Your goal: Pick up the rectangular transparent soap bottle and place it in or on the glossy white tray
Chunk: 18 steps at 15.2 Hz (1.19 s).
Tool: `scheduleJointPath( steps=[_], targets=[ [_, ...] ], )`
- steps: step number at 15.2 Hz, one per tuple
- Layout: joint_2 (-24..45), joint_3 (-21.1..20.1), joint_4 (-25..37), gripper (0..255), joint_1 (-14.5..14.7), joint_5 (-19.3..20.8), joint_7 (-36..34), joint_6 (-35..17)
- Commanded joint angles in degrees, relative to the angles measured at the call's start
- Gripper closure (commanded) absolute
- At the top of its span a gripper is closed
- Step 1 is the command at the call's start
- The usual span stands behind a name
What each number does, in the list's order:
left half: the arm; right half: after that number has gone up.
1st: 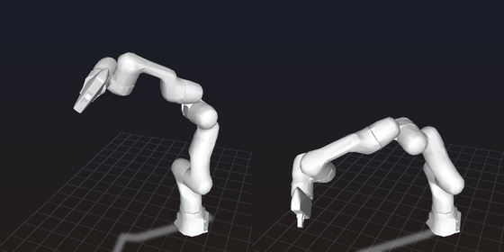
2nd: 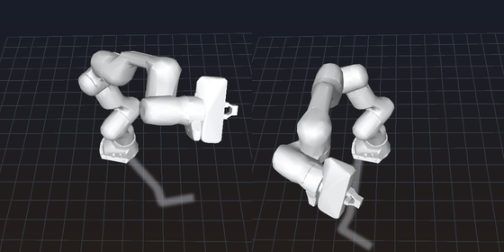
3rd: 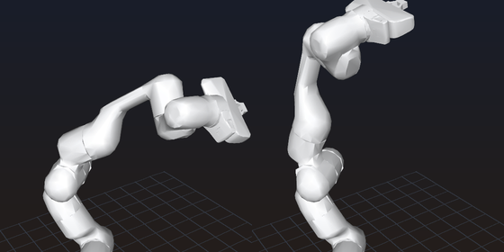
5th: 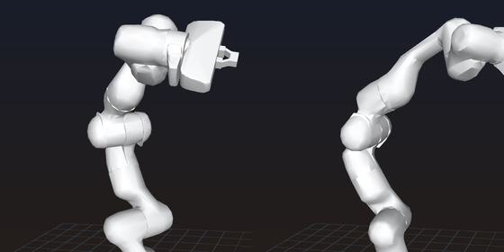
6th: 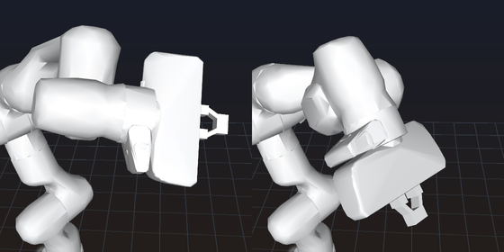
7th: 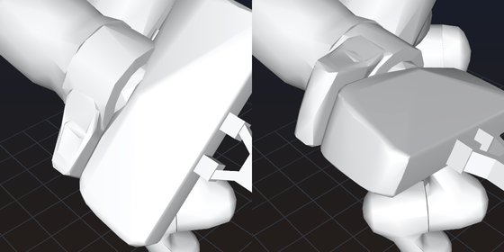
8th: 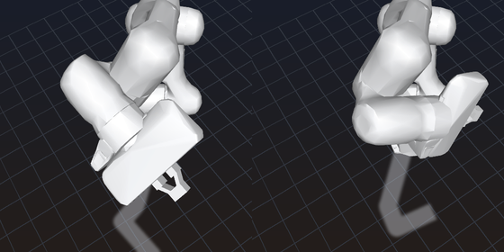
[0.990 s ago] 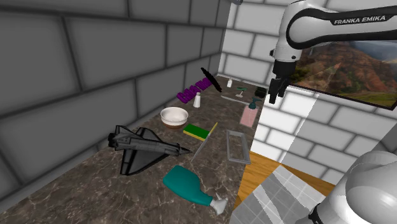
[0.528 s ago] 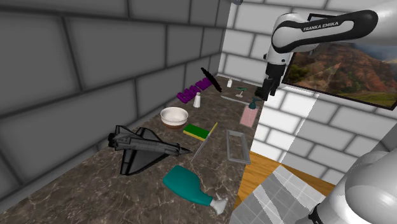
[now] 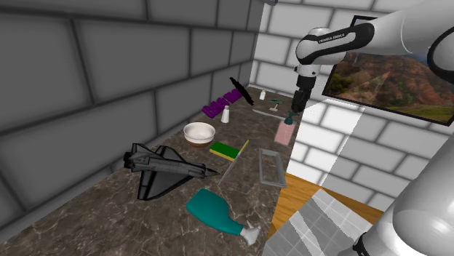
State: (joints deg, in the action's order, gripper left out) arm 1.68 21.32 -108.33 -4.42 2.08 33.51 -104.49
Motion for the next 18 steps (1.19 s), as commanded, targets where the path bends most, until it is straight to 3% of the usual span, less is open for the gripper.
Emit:
scheduleJointPath(
  steps=[1,8,18],
  targets=[
    [5.0,0.7,4.4,0,-0.9,-2.5,2.8,-0.1],
    [23.0,0.6,23.5,0,-7.0,-10.8,11.0,3.1],
    [23.4,0.3,18.2,0,-6.7,-11.1,11.3,-2.5]
  ],
)
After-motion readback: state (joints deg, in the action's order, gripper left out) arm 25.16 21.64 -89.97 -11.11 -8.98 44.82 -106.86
